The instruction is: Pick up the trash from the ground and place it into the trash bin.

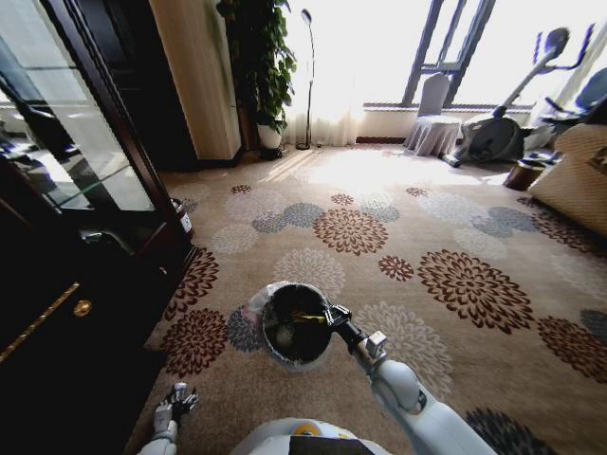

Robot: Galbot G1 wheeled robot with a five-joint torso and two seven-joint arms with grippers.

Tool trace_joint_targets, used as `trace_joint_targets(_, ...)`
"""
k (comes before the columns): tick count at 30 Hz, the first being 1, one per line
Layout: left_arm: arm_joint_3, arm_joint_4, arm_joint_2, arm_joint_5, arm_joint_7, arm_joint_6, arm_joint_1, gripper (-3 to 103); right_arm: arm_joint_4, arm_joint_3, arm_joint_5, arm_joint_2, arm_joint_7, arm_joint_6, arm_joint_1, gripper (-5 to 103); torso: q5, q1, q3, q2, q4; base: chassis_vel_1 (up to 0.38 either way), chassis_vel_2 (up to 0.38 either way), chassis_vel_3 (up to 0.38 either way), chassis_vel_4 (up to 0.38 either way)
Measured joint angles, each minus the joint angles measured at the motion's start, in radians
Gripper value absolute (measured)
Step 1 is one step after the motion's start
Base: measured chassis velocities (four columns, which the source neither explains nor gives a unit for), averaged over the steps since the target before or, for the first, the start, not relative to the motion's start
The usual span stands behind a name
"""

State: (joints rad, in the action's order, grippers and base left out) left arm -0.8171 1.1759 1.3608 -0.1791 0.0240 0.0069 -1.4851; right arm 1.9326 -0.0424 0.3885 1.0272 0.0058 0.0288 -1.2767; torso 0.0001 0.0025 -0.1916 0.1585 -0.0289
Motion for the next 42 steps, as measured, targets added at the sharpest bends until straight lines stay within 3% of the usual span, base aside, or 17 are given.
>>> trace_joint_targets(3,-0.003,-0.007,0.0,-0.02,0.012,0.005,0.002,52,0.0,0.0,0.0,0.0,0.0,0.0,0.0,4,-0.0001,0.0,0.0,0.0,0.0,0.0,0.0,0.0,0.0)
trace_joint_targets(6,-0.006,-0.007,-0.001,-0.033,0.02,0.005,0.0,46,0.0,0.0,0.0,0.0,0.0,0.0,0.0,4,0.0,0.0,0.0,0.0,0.0,0.0,0.0,0.0,0.0)
trace_joint_targets(7,-0.009,-0.004,0.0,-0.043,0.025,0.005,-0.004,37,0.0,0.0,0.0,0.0,0.0,0.0,0.0,4,0.0001,0.0,0.0,0.0,0.0,0.0,0.0,0.0,0.0)
trace_joint_targets(17,-0.011,0.015,0.005,-0.08,0.052,0.005,-0.018,19,0.0,0.0,0.0,0.0,0.0,0.0,0.0,4,-0.0001,0.0,0.0,0.0,0.0,0.0,0.0,0.0,0.0)
trace_joint_targets(28,-0.015,0.098,0.007,-0.122,0.091,-0.022,-0.055,18,0.0,0.0,0.0,0.0,0.0,0.0,0.0,4,-0.0002,0.0,0.0,0.0,0.0,0.0,0.0,0.0,0.0)
trace_joint_targets(31,-0.015,0.161,-0.001,-0.17,0.152,-0.107,-0.087,18,0.0,0.0,0.0,0.0,0.0,0.0,0.0,4,0.0,0.0,0.0,0.0,0.0,0.0,0.0,0.0,0.0)
trace_joint_targets(32,-0.015,0.161,-0.001,-0.17,0.152,-0.107,-0.087,18,0.0,0.0,0.0,0.0,0.0,0.0,0.0,4,0.0,0.0,0.0,0.0,0.0,0.0,0.0,0.0,0.0)
trace_joint_targets(35,-0.02,0.25,-0.01,-0.211,0.243,-0.181,-0.126,18,0.0,0.0,0.0,0.0,0.0,0.0,0.0,4,0.0,0.0,0.0,0.0,0.0,0.0,0.0,0.0,0.0)
trace_joint_targets(42,-0.037,0.433,-0.015,-0.267,0.353,-0.239,-0.184,18,0.0,0.0,0.0,0.0,0.0,0.0,0.0,4,0.0,0.0,0.0,0.0,0.0,0.0,0.0,0.0,0.0)
